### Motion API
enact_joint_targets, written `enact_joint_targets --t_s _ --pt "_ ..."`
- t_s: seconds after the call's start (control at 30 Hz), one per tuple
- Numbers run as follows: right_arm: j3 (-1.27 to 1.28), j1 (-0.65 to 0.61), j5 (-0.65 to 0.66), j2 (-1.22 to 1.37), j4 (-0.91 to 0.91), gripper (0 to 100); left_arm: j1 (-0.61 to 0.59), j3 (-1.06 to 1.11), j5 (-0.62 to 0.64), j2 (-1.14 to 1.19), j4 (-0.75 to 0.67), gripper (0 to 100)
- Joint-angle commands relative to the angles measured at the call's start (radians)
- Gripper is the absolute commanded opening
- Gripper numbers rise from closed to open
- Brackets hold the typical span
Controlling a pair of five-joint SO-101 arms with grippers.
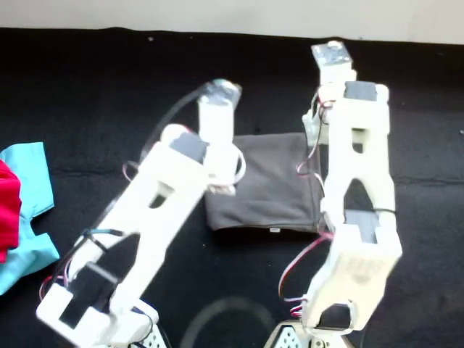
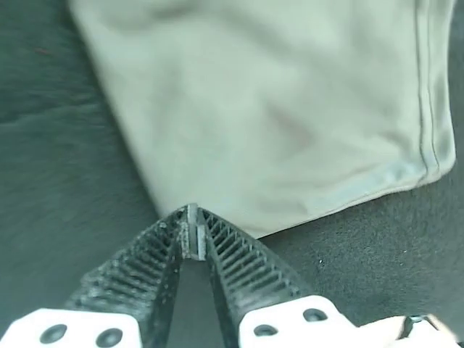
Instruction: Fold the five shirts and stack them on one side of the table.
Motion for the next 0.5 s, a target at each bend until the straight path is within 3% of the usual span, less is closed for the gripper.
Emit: enact_joint_targets --t_s 0.0,0.23,0.47 --pt "-0.151 0.008 -0.012 0.091 0.039 0.6 0.039 0.119 0.008 -0.061 -0.12 1" --pt "-0.32 0.007 -0.012 0.254 0.087 0.6 0.021 0.208 0.008 -0.025 -0.143 1" --pt "-0.441 0.01 -0.012 0.394 0.084 0.6 0.007 0.263 0.008 0.048 -0.31 1"
